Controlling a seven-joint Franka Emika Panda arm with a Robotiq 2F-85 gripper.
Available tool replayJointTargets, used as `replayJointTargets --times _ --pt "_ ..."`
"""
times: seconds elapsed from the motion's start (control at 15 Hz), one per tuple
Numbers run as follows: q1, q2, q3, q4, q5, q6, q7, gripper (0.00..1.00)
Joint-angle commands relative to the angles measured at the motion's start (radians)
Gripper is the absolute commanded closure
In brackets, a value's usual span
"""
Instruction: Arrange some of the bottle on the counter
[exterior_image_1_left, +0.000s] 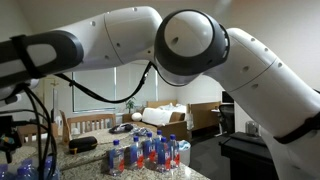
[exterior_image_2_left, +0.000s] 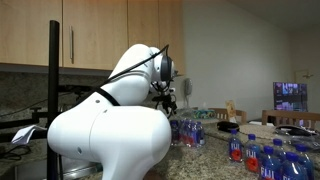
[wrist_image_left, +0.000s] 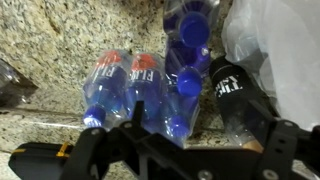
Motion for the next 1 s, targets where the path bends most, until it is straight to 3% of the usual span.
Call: replayJointTargets --times 0.0,0.4,0.47,0.6,0.93 --pt "-0.010 -0.052 -0.023 -0.146 -0.006 0.098 0.119 0.00" --pt "-0.034 0.016 -0.011 -0.164 0.038 0.218 0.111 0.00" --pt "-0.034 0.023 -0.010 -0.162 0.040 0.226 0.109 0.22" --pt "-0.035 0.018 -0.009 -0.168 0.039 0.229 0.103 0.32" --pt "-0.029 0.027 -0.002 -0.150 0.034 0.222 0.090 0.66"
